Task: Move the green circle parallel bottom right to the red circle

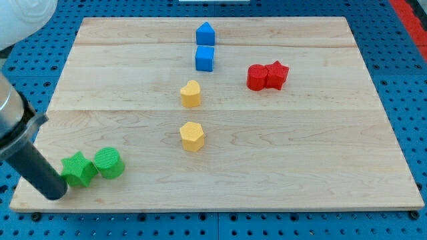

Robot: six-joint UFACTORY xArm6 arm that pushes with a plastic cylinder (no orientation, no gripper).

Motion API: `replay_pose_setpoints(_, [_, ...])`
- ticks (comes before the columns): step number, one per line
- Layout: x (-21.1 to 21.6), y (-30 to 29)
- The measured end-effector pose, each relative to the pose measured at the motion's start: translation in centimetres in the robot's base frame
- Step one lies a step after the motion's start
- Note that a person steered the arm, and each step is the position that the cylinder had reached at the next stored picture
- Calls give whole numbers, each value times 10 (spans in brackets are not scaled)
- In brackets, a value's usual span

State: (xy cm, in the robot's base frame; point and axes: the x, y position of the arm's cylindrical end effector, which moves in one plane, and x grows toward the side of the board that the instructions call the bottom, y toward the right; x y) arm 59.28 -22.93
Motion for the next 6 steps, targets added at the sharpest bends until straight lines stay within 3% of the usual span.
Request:
replay_pose_setpoints(3, [-30, 0])
replay_pose_setpoints(5, [-46, 56])
replay_pose_setpoints(6, [-28, 94])
